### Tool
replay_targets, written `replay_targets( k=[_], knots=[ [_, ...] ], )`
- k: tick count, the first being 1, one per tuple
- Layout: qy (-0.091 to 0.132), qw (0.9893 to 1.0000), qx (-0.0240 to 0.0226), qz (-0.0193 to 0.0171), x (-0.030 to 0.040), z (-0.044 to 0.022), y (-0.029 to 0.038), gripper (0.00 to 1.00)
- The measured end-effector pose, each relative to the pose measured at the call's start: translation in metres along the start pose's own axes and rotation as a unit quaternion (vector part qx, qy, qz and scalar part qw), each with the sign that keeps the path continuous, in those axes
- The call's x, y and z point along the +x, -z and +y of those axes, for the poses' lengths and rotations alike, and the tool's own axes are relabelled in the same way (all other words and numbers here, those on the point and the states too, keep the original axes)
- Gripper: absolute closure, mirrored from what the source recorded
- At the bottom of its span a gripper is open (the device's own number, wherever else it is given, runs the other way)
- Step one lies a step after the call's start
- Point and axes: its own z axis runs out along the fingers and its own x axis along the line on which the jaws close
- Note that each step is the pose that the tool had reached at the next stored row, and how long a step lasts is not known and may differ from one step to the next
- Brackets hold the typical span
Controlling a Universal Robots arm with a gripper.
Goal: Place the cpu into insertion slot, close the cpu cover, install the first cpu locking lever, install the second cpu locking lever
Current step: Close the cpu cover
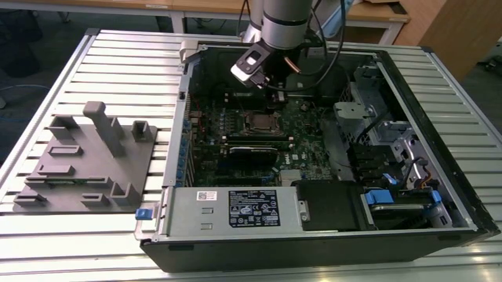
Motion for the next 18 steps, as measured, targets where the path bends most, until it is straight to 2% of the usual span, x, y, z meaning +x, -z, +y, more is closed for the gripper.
replay_targets(
  k=[7, 15, 18],
  knots=[
    [0.043, 0.9991, -0.0014, 0.0, 0.0, 0.0, -0.0001, 0.9],
    [0.046, 0.999, -0.0015, 0.0, 0.0, 0.0, -0.0002, 0.9],
    [0.064, 0.9979, -0.0021, 0.0001, 0.0, 0.0, -0.0003, 0.9]
  ],
)
